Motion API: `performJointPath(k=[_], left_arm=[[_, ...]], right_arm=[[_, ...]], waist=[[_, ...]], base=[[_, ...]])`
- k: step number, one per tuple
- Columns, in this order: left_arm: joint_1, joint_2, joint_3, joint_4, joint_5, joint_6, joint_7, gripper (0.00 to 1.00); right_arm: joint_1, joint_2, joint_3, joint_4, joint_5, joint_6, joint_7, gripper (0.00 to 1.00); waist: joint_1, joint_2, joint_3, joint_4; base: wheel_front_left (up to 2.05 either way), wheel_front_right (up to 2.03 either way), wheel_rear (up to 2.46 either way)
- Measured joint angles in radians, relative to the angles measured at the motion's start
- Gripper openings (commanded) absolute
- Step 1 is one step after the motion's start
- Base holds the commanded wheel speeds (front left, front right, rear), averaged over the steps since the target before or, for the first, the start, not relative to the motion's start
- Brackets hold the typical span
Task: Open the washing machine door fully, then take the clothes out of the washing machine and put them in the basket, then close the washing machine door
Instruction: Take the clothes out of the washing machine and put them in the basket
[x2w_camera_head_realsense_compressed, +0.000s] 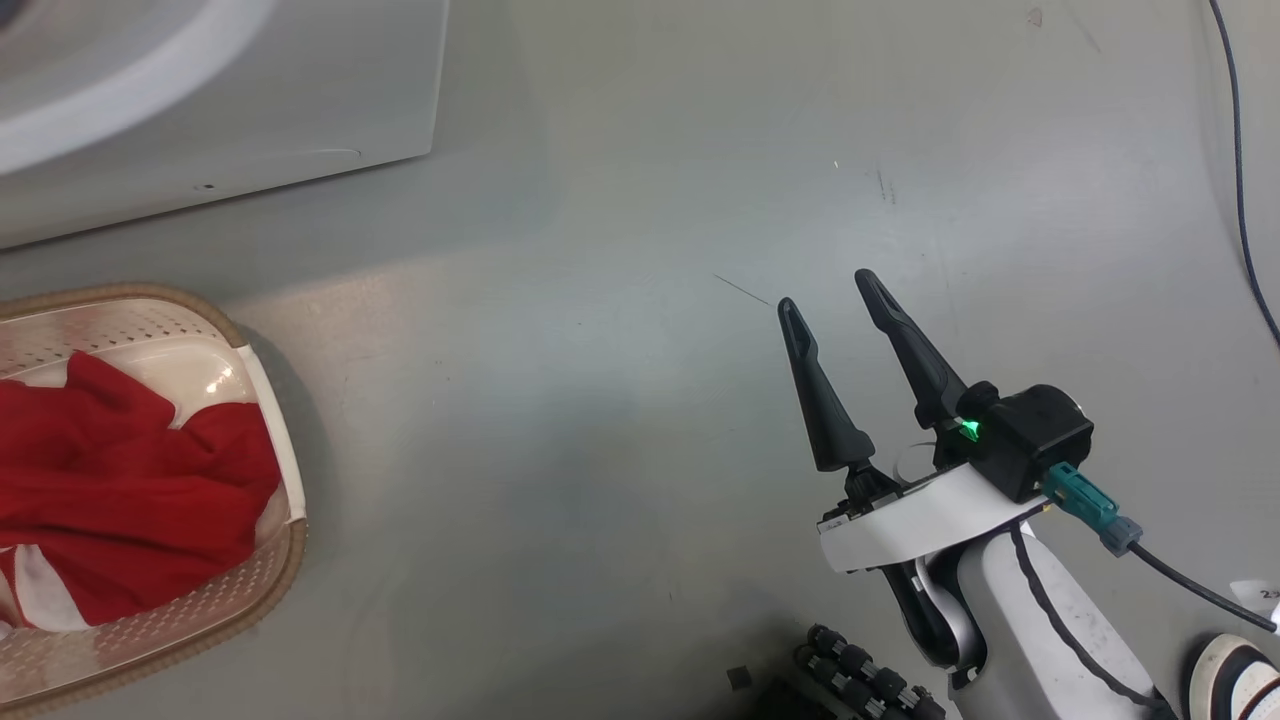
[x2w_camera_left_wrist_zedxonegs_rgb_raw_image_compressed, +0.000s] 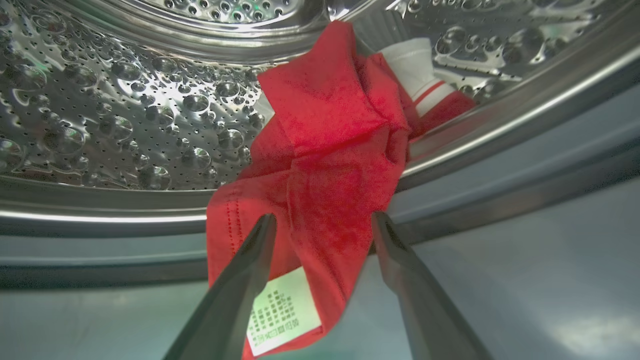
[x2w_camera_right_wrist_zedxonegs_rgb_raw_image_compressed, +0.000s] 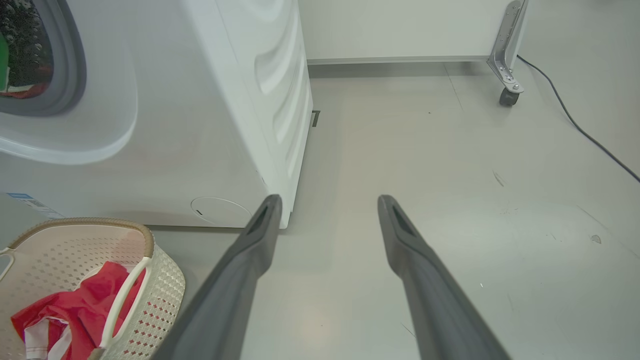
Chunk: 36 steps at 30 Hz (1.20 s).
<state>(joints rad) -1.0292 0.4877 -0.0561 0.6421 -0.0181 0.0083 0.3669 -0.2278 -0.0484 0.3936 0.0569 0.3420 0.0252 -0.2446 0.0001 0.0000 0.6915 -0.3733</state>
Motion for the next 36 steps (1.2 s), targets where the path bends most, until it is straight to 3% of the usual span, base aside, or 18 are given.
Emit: performJointPath(k=[18,19,20,21,36], left_arm=[[-0.053,0.012,-0.011,0.099,0.021,0.022,0.019,1.00],[-0.054,0.011,-0.010,0.101,0.021,0.022,0.018,0.49],[-0.056,0.009,-0.010,0.105,0.020,0.022,0.017,0.13],[-0.057,0.006,-0.010,0.109,0.019,0.022,0.010,0.00],[-0.058,-0.057,-0.019,0.184,0.008,0.023,-0.106,0.00]], right_arm=[[-0.032,0.003,0.001,0.008,0.011,-0.009,-0.007,1.00],[-0.032,0.003,0.001,0.007,0.012,-0.010,-0.007,1.00],[-0.032,0.003,0.001,0.007,0.015,-0.010,-0.007,1.00],[-0.032,0.003,0.001,0.007,0.018,-0.010,-0.007,1.00],[-0.049,0.003,-0.021,0.016,0.017,-0.019,-0.007,1.00]], waist=[[-0.0001,0.0000,0.021,-0.011],[-0.0001,0.0000,0.021,-0.010],[-0.0001,0.0000,0.022,-0.010],[-0.0001,0.0000,0.022,-0.009],[-0.0001,0.0000,-0.034,0.017]], base=[[0.00,0.00,0.00],[0.00,0.00,0.00],[0.00,0.00,0.00],[0.00,0.00,0.00],[0.00,0.00,0.00]])
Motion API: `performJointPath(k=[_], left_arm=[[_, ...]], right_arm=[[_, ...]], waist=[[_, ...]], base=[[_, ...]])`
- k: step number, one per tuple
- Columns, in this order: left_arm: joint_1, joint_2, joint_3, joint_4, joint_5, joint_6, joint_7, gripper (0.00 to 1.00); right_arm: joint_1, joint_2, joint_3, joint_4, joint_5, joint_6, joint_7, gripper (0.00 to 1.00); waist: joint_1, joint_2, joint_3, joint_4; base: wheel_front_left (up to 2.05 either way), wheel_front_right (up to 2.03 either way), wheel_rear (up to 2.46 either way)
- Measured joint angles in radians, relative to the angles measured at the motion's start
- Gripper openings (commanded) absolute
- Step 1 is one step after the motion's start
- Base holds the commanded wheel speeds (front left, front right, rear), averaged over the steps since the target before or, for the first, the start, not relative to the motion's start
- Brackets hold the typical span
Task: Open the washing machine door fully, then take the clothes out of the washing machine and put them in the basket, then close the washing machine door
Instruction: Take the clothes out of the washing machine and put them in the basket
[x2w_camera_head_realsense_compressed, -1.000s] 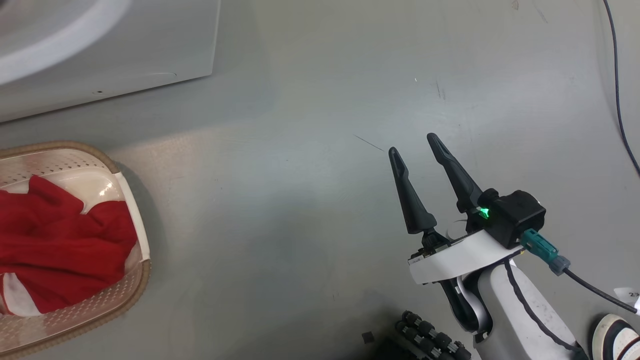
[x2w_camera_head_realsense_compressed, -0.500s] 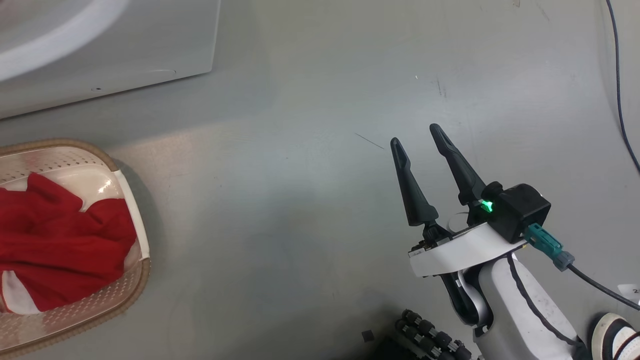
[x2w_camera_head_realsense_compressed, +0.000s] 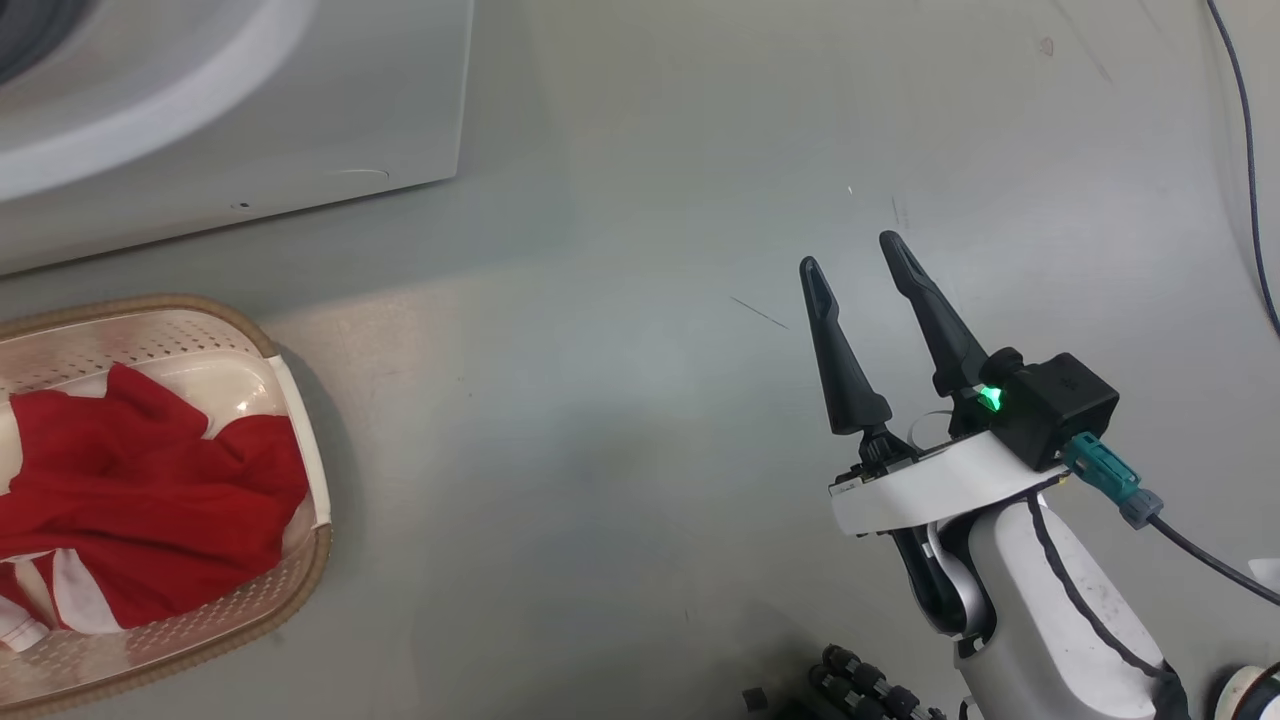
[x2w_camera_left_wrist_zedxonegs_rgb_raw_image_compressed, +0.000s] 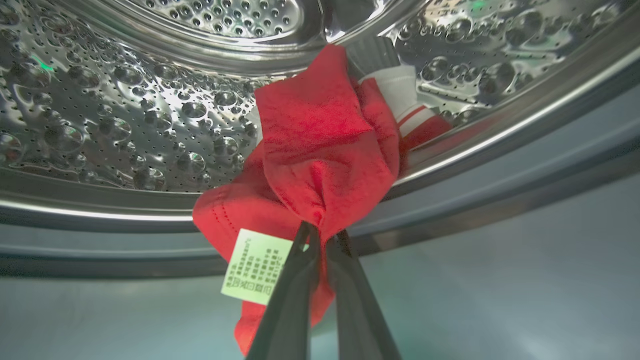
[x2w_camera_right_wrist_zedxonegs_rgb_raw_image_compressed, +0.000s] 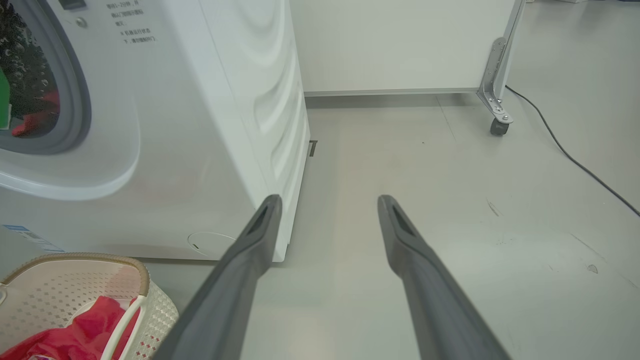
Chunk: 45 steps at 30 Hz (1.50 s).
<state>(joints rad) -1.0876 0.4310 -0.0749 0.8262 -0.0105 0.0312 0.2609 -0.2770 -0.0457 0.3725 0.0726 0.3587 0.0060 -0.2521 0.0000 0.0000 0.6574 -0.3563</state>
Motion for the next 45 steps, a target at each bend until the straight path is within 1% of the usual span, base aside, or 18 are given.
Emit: performJointPath(k=[5,6,9,13,20,24,27,33,38,41,45], left_arm=[[0.001,-0.058,0.005,0.006,-0.035,-0.001,-0.086,0.00],[0.004,-0.078,0.006,0.009,-0.045,-0.006,-0.125,0.00],[0.023,-0.108,0.005,0.014,-0.071,-0.023,-0.188,0.00],[0.061,-0.149,-0.010,0.025,-0.078,-0.054,-0.259,0.00],[0.139,-0.182,-0.026,0.039,-0.096,-0.100,-0.383,0.00],[0.200,-0.217,-0.029,0.044,-0.120,-0.116,-0.450,0.00],[0.244,-0.232,-0.030,0.044,-0.131,-0.117,-0.497,0.00],[0.311,-0.241,-0.041,0.026,-0.139,-0.128,-0.513,0.00],[0.380,-0.253,-0.052,-0.037,-0.139,-0.133,-0.518,0.00],[0.412,-0.265,-0.057,-0.100,-0.138,-0.134,-0.518,0.00],[0.438,-0.281,-0.044,-0.271,-0.139,-0.134,-0.518,0.00]], right_arm=[[-0.001,0.000,-0.016,0.007,-0.008,0.000,0.000,1.00],[-0.001,0.000,-0.025,0.010,-0.011,0.000,0.000,1.00],[-0.001,0.000,-0.038,0.016,-0.018,0.000,0.000,1.00],[0.000,-0.005,-0.055,0.028,-0.027,-0.001,0.000,1.00],[0.016,-0.022,-0.072,0.045,-0.037,0.000,0.000,1.00],[0.044,-0.027,-0.080,0.057,-0.037,0.000,0.000,1.00],[0.067,-0.030,-0.086,0.063,-0.037,0.000,0.000,1.00],[0.104,-0.036,-0.092,0.073,-0.037,0.000,0.000,1.00],[0.134,-0.039,-0.094,0.080,-0.037,0.001,0.000,1.00],[0.153,-0.039,-0.095,0.080,-0.037,0.001,0.000,1.00],[0.183,-0.041,-0.095,0.082,-0.037,0.001,0.000,1.00]], waist=[[0.0000,0.0000,-0.035,0.015],[0.0000,0.0000,-0.052,0.022],[0.0000,0.0000,-0.079,0.036],[0.0000,0.0000,-0.117,0.058],[0.0000,0.0000,-0.193,0.107],[0.0000,0.0000,-0.241,0.136],[0.0000,0.0000,-0.277,0.157],[0.0000,0.0000,-0.339,0.192],[0.0000,0.0000,-0.399,0.223],[0.0000,0.0000,-0.433,0.240],[-0.0001,0.0000,-0.475,0.263]], base=[[0.00,0.00,0.00],[0.00,0.00,0.00],[0.00,0.00,0.00],[0.00,0.00,0.00],[0.00,0.00,0.00],[0.00,0.00,0.00],[0.00,0.00,0.00],[0.00,0.00,0.00],[0.00,0.00,0.00],[0.00,0.00,0.00],[0.00,0.00,0.00]])
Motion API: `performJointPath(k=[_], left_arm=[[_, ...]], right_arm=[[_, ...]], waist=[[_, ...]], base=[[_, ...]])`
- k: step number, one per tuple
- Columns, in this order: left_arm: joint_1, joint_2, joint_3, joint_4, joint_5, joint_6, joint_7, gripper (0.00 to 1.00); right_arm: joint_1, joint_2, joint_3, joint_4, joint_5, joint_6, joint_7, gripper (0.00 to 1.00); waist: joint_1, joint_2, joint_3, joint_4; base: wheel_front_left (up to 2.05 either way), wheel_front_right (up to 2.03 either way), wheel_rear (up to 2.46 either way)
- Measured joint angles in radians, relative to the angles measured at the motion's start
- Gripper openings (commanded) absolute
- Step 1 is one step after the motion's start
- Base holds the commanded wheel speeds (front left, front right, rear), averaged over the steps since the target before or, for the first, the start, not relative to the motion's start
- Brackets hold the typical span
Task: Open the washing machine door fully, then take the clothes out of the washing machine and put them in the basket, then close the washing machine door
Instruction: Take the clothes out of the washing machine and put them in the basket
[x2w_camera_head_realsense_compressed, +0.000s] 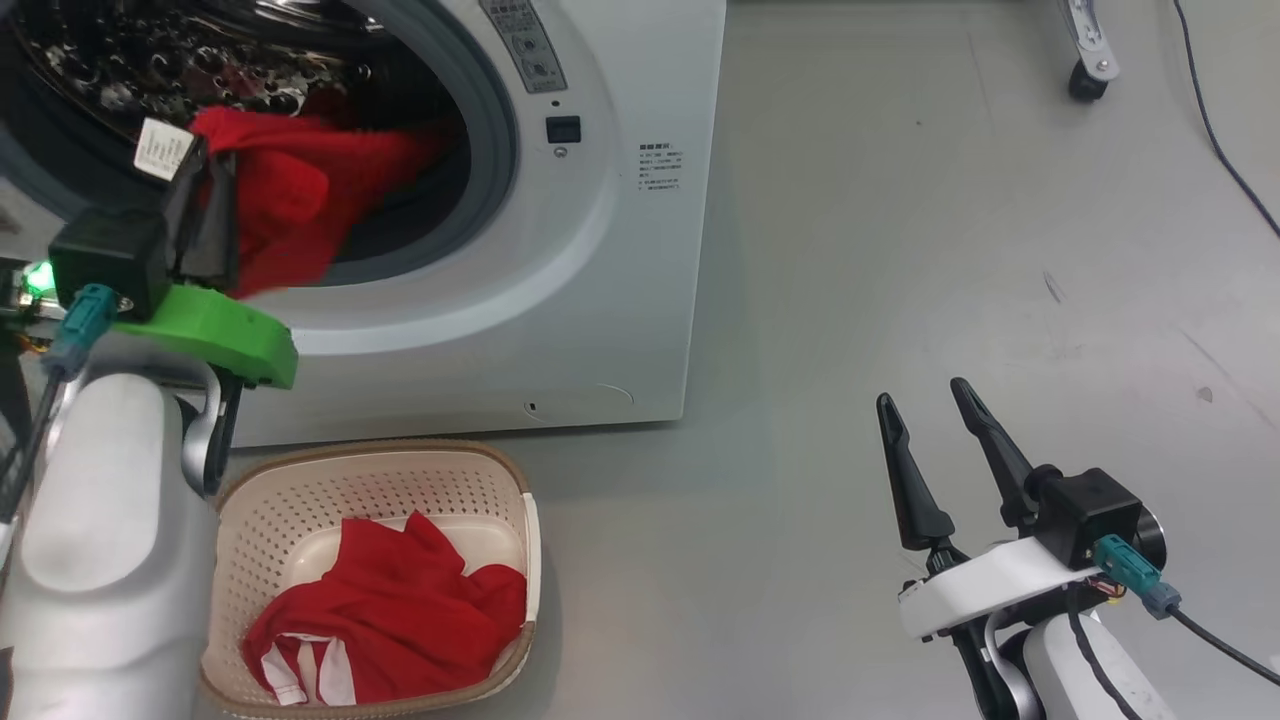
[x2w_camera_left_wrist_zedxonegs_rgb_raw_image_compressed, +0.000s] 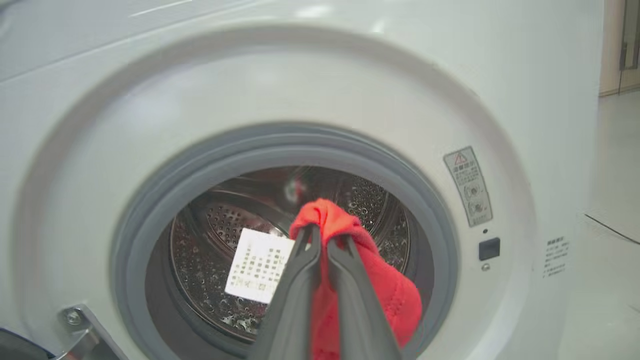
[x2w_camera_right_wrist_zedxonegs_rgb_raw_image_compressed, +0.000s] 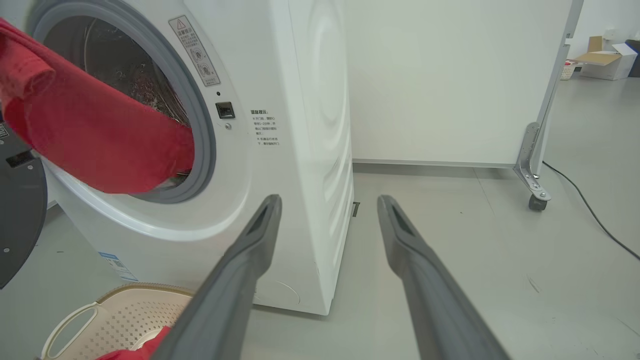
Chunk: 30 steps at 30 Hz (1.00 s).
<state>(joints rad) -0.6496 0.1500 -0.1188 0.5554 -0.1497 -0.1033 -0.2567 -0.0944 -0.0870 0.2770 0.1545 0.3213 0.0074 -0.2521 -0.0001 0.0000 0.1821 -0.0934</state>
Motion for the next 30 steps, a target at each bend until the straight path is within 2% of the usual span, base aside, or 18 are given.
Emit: performJointPath(k=[7,13,22,30], left_arm=[[0.061,-0.012,0.056,-0.212,-0.017,0.007,0.000,0.00],[0.116,-0.018,0.048,-0.279,-0.017,0.010,0.000,0.00],[0.296,-0.012,0.039,-0.188,-0.016,0.010,0.000,0.00],[0.370,-0.006,0.047,-0.092,-0.017,0.015,0.049,0.00]], right_arm=[[0.023,-0.002,0.003,-0.006,0.000,0.000,0.000,1.00],[0.030,-0.002,-0.001,-0.024,0.000,0.000,0.000,1.00],[0.041,-0.002,0.009,-0.032,0.000,0.000,0.000,1.00],[0.041,-0.005,0.016,-0.053,-0.008,0.000,0.000,1.00]], waist=[[0.0000,0.0000,-0.051,0.039],[0.0000,0.0000,-0.055,0.059],[0.0000,0.0000,-0.042,0.058],[0.0000,0.0000,-0.003,0.044]], base=[[0.00,0.00,0.00],[0.00,0.00,0.00],[0.00,0.00,0.00],[0.00,0.00,0.00]])
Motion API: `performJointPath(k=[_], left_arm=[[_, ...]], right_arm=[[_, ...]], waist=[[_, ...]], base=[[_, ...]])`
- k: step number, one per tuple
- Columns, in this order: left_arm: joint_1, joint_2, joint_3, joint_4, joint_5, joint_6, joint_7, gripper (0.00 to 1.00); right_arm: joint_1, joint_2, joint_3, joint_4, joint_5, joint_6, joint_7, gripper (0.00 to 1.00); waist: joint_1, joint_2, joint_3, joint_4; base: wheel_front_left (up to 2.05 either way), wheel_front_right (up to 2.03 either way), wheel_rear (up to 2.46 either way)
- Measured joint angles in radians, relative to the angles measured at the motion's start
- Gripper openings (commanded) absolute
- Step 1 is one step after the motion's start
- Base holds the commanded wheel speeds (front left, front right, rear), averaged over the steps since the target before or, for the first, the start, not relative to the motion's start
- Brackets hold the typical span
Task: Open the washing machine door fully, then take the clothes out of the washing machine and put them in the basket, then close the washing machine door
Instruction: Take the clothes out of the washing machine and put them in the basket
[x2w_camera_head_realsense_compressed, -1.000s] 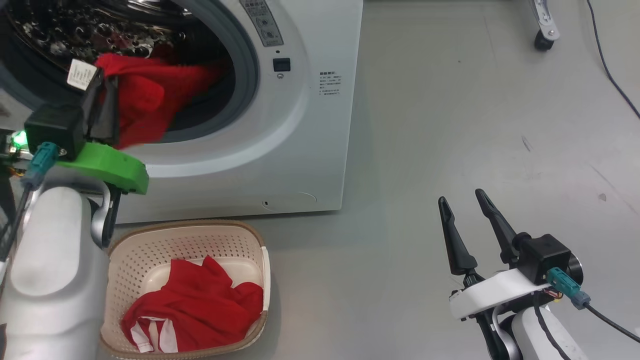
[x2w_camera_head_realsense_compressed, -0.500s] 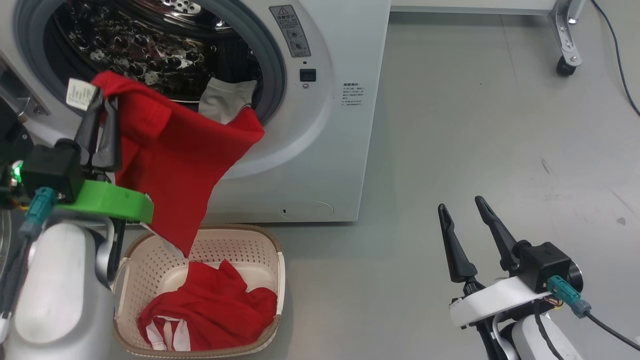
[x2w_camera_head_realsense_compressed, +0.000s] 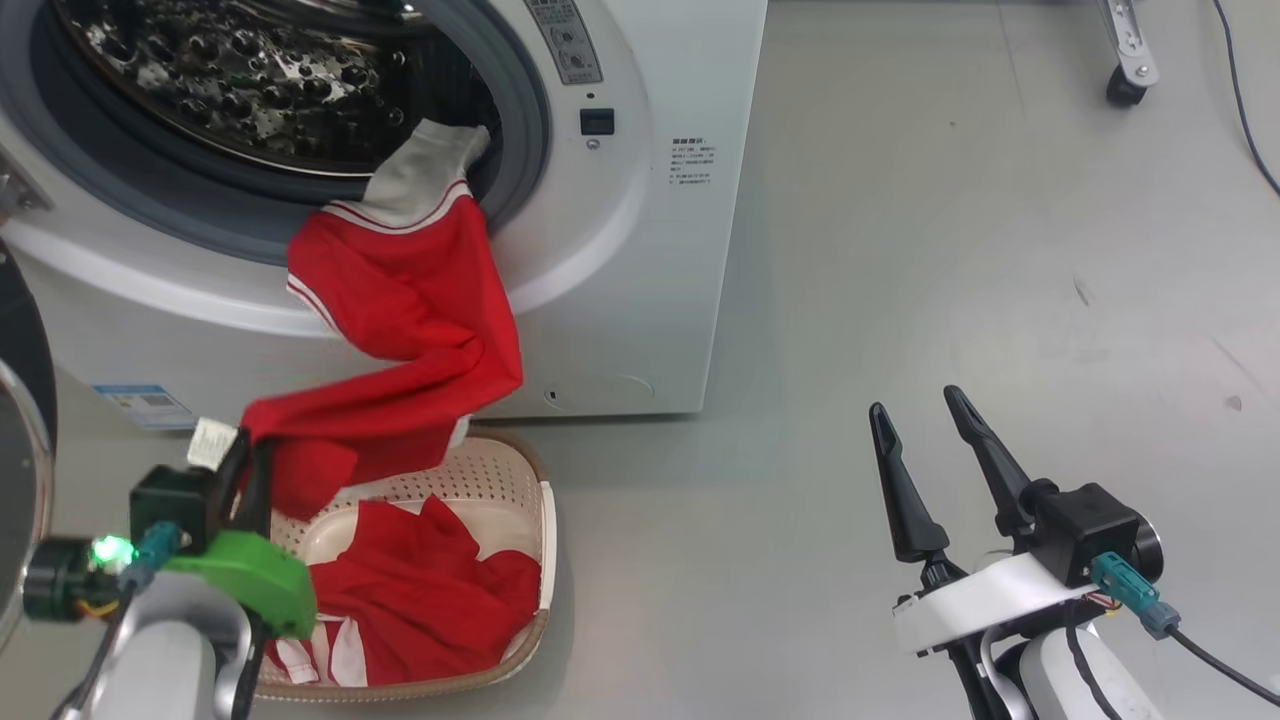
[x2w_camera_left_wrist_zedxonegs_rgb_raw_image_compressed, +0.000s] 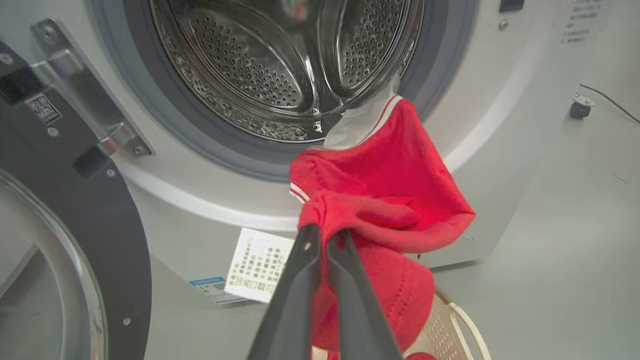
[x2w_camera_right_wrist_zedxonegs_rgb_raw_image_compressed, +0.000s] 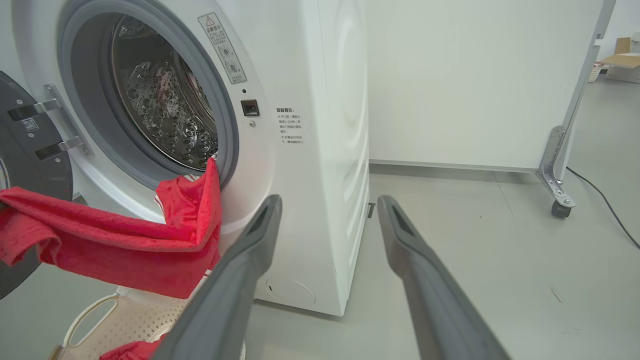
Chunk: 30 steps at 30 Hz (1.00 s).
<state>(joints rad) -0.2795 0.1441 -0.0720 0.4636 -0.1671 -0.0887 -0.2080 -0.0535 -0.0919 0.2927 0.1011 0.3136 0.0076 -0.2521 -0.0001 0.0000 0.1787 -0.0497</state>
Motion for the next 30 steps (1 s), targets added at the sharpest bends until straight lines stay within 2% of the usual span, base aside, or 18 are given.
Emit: performJointPath(k=[14,30], left_arm=[[0.040,0.011,0.005,0.228,-0.012,0.010,0.103,0.00],[-0.127,-0.003,0.012,0.387,-0.031,0.023,0.128,0.00]], right_arm=[[-0.026,-0.015,0.010,-0.052,-0.023,0.000,0.022,1.00],[-0.076,-0.027,0.005,-0.100,-0.043,-0.010,0.033,1.00]], waist=[[0.0000,0.0000,0.117,-0.050],[0.0001,0.0000,0.291,-0.122]], base=[[0.00,0.00,0.00],[0.00,0.00,0.00]])
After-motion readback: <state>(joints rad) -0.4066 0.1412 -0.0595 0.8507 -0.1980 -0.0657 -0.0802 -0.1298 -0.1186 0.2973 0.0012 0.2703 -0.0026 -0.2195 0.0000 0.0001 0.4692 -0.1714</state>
